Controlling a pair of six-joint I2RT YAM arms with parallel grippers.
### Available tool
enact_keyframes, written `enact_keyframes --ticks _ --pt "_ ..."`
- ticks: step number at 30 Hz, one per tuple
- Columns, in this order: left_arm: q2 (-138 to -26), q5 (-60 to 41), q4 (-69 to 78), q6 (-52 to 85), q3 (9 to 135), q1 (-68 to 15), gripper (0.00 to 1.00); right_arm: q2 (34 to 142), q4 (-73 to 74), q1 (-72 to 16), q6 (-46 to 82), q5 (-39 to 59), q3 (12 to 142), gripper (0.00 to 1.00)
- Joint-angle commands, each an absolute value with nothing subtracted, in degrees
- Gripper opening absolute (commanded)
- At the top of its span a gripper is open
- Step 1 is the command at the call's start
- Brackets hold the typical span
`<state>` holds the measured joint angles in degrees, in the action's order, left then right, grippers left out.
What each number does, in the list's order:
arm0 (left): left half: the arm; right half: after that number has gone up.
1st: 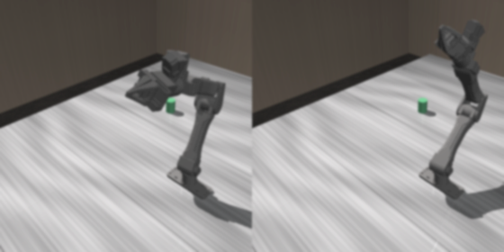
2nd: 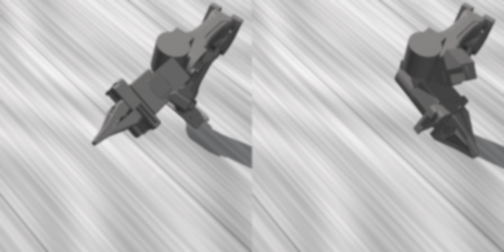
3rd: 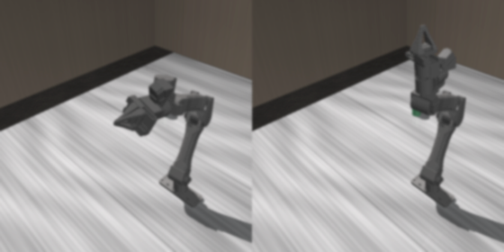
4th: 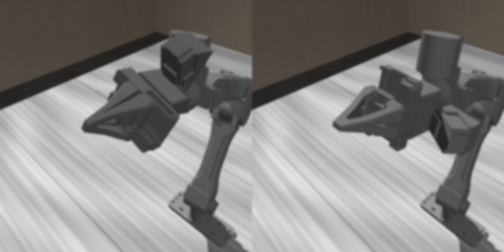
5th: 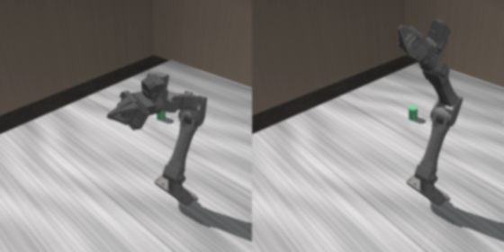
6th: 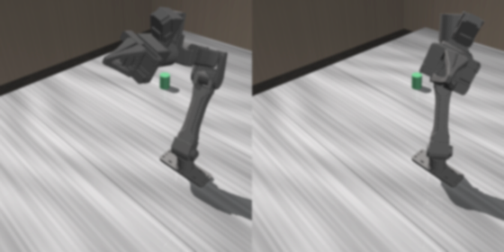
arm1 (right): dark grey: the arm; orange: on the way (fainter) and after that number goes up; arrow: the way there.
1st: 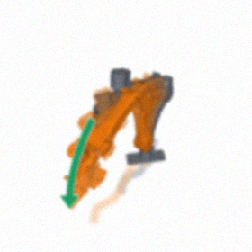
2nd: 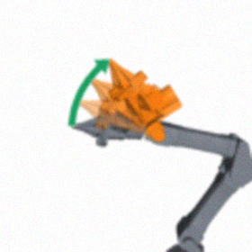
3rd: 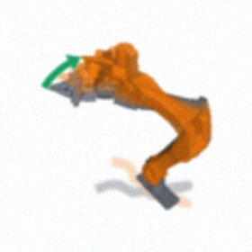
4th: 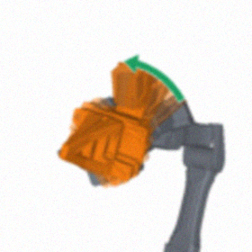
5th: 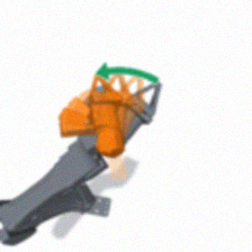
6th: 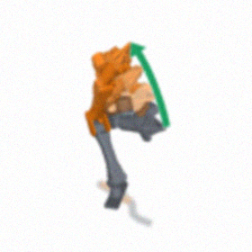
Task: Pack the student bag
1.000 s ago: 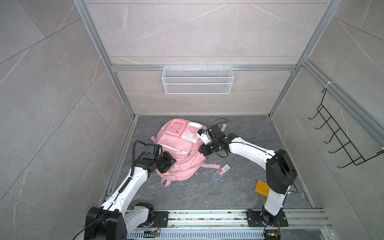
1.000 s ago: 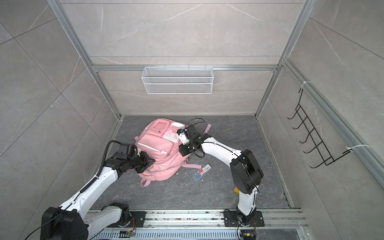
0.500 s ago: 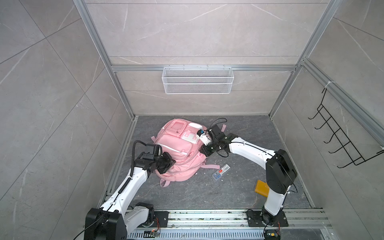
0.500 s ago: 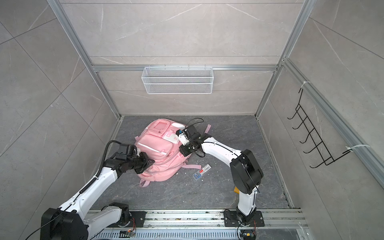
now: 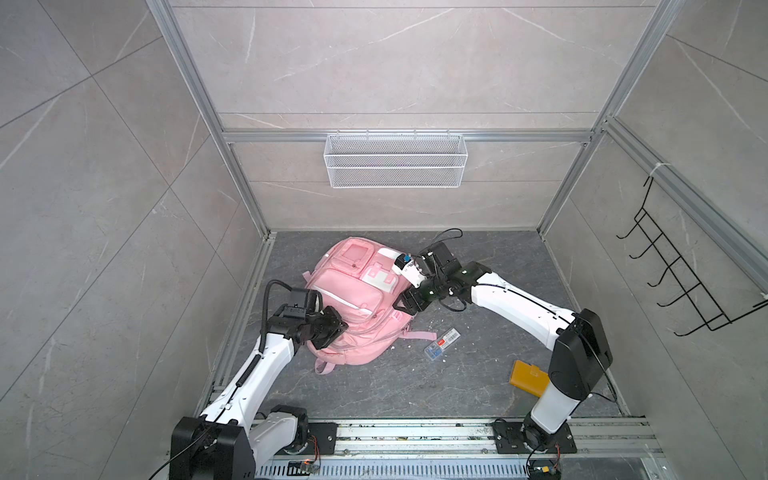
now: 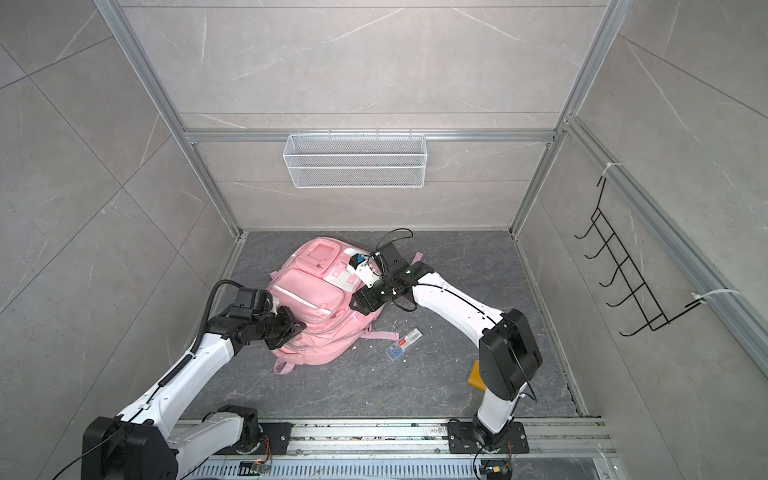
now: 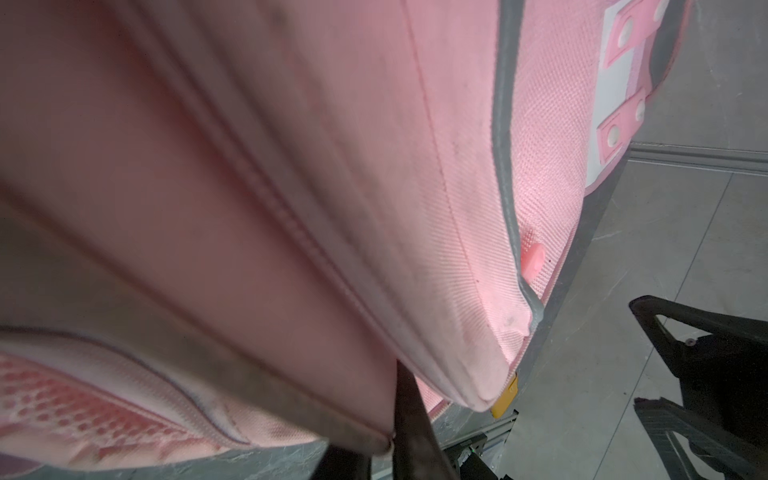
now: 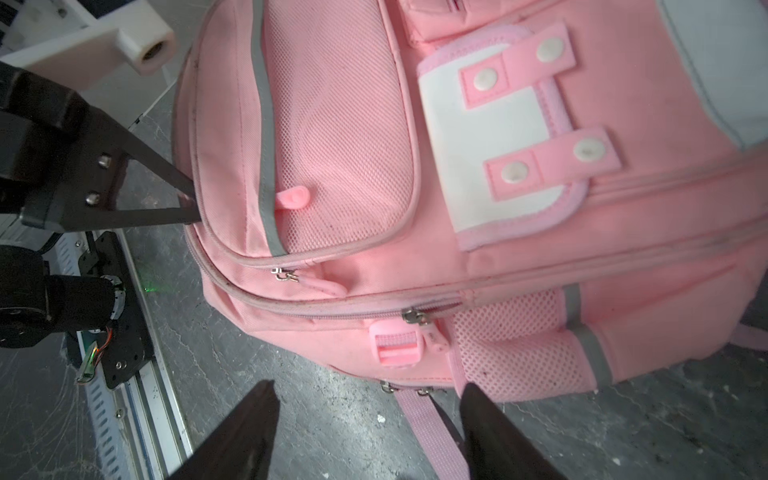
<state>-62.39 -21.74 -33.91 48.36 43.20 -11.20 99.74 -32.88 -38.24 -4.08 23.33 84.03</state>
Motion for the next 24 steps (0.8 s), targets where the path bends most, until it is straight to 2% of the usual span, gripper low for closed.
enact_keyframes --ticks 1,4,9,10,12,17,24 --pt "-59.33 -17.29 -43.58 40.62 48.39 -10.76 0.44 99.24 -35.68 -38.58 -7.42 26.11 86.51 0.73" --pt "-57.77 -14.74 -48.91 37.36 51.10 -9.45 0.59 99.66 -35.64 -38.58 -9.12 27.39 86.73 0.73" --pt "-58.66 -14.67 -53.22 33.41 56.80 -5.45 0.69 101.54 -36.68 -39.06 -13.05 28.04 88.45 0.74" --pt "-59.10 -15.15 -53.51 32.95 57.52 -4.41 0.73 101.86 -36.52 -39.16 -13.92 27.99 88.61 0.75" --pt "-60.70 -16.91 -53.28 32.56 58.29 -1.01 0.90 102.99 -36.09 -39.58 -16.16 26.91 89.13 0.75" --pt "-65.10 -19.01 -50.06 31.30 59.33 6.47 0.91 106.31 -38.06 -40.94 -20.80 26.19 93.09 0.75" --pt "-75.10 -20.69 -42.00 32.66 61.26 7.24 0.85 109.43 -38.40 -43.05 -23.91 26.16 94.28 0.74"
